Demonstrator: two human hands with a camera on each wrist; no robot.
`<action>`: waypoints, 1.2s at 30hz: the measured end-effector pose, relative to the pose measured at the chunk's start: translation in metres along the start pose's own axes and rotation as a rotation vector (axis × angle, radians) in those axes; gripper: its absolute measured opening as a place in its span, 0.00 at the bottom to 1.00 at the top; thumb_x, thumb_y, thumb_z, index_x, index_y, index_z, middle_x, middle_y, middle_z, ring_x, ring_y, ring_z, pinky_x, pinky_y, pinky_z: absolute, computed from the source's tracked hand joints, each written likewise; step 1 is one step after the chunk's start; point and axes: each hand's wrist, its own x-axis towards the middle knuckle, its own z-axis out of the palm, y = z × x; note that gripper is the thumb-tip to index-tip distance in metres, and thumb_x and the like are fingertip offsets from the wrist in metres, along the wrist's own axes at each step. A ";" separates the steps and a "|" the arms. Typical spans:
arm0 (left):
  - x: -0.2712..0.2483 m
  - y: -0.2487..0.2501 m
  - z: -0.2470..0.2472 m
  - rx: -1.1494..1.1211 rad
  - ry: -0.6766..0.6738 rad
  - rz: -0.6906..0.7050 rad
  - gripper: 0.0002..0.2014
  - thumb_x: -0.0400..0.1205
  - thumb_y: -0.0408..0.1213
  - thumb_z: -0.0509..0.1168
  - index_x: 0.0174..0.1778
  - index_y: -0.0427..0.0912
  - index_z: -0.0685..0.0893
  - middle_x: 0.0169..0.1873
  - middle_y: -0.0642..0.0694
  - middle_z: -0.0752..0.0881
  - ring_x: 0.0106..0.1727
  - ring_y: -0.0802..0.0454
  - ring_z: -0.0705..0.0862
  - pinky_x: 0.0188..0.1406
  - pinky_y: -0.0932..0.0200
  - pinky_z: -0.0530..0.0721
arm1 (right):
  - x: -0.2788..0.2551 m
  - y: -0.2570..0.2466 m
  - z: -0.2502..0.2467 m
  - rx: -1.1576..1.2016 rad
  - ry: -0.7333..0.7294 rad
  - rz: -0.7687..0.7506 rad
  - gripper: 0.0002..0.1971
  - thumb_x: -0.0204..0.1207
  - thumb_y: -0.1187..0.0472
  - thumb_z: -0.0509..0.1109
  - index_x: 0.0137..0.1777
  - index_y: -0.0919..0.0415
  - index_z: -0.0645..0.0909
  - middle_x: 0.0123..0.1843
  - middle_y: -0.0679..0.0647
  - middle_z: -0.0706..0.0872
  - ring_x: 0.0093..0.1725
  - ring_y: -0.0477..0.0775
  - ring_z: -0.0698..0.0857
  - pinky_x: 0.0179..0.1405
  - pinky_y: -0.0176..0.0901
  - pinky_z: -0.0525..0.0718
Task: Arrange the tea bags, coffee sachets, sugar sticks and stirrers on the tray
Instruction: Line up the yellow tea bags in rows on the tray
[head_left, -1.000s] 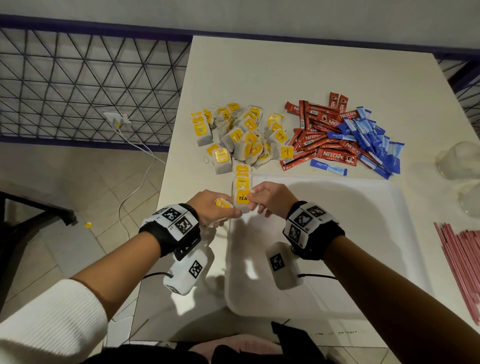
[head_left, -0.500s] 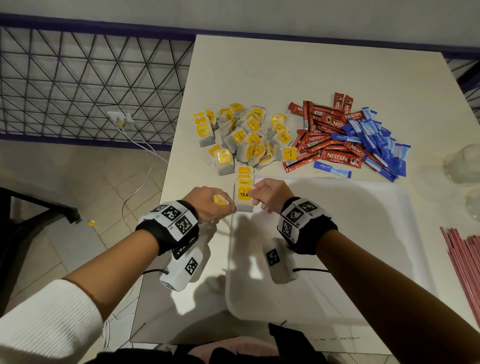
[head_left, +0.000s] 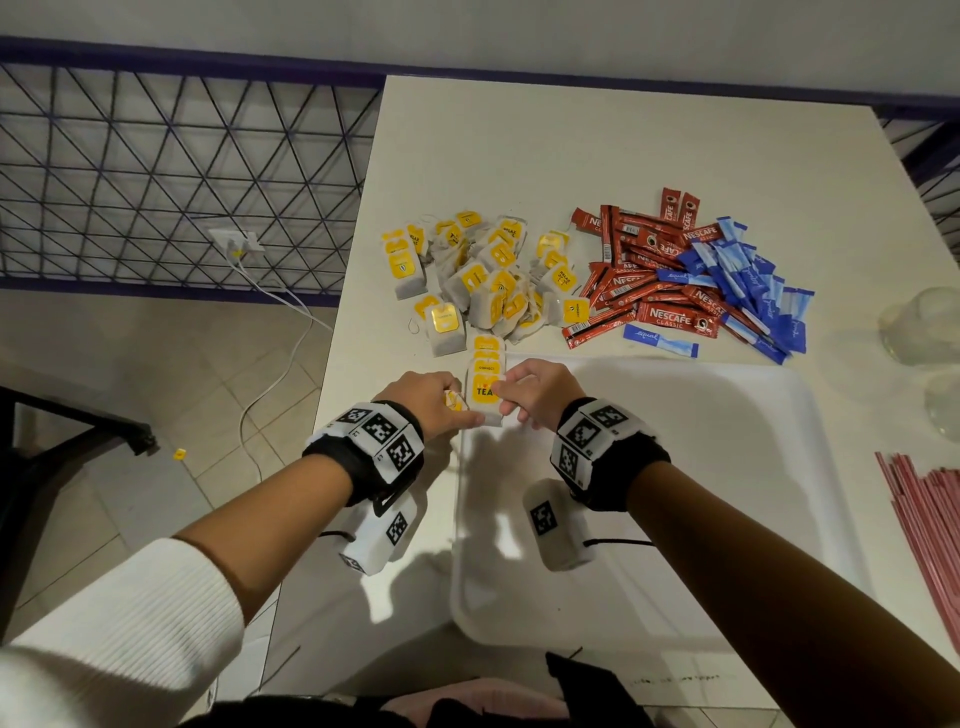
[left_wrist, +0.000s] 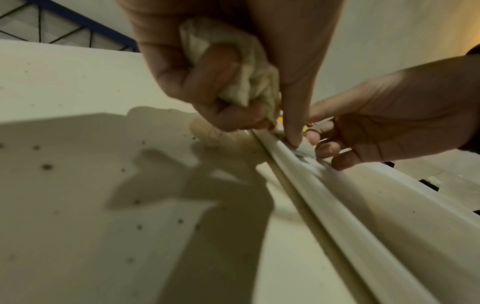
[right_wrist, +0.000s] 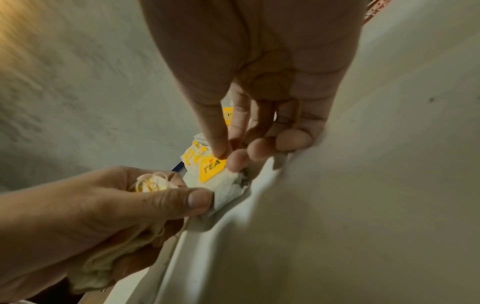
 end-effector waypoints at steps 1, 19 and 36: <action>-0.001 -0.001 -0.001 -0.012 0.000 0.006 0.18 0.73 0.58 0.69 0.46 0.49 0.76 0.44 0.48 0.80 0.49 0.48 0.79 0.47 0.59 0.74 | -0.001 0.000 -0.001 -0.004 0.005 -0.011 0.05 0.76 0.57 0.70 0.44 0.56 0.76 0.31 0.50 0.83 0.29 0.48 0.76 0.27 0.36 0.72; -0.027 -0.005 -0.010 -0.780 -0.293 0.220 0.29 0.60 0.26 0.76 0.55 0.44 0.74 0.43 0.44 0.84 0.41 0.56 0.86 0.47 0.61 0.83 | -0.047 -0.012 -0.002 0.084 -0.154 -0.195 0.05 0.77 0.58 0.69 0.40 0.54 0.78 0.34 0.52 0.82 0.30 0.46 0.77 0.28 0.37 0.74; -0.044 -0.002 0.004 -1.048 -0.209 0.102 0.07 0.79 0.27 0.64 0.42 0.43 0.82 0.27 0.52 0.86 0.26 0.62 0.83 0.26 0.70 0.81 | -0.056 0.002 0.001 0.127 -0.162 -0.162 0.06 0.75 0.65 0.70 0.39 0.59 0.76 0.27 0.55 0.78 0.17 0.39 0.76 0.22 0.30 0.77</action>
